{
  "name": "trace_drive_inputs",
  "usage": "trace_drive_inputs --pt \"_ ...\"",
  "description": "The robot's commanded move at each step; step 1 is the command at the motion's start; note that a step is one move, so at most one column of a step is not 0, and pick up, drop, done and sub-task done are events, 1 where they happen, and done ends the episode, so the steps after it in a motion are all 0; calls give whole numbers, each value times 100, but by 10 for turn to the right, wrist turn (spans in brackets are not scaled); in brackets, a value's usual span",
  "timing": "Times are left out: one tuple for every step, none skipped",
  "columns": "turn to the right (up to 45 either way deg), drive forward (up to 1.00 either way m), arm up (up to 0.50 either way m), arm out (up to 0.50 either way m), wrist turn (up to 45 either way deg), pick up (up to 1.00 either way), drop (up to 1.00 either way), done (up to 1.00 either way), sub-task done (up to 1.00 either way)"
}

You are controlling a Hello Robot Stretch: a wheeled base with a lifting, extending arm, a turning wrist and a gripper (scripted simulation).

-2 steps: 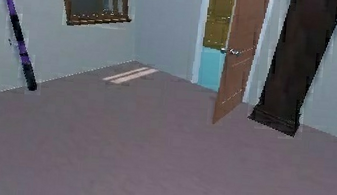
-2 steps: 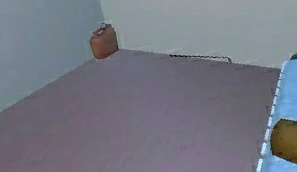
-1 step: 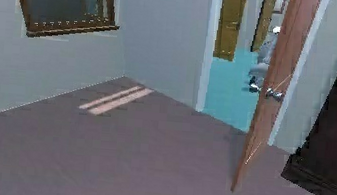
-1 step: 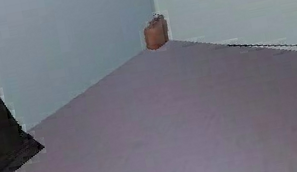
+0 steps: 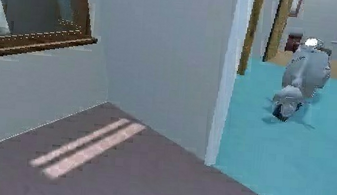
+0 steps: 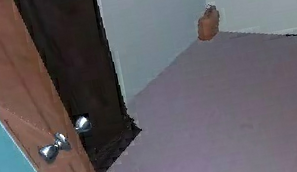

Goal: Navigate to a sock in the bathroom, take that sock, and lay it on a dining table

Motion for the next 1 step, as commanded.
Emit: trace_drive_inputs --pt "-300 0 0 0 0 0 0 0 0"
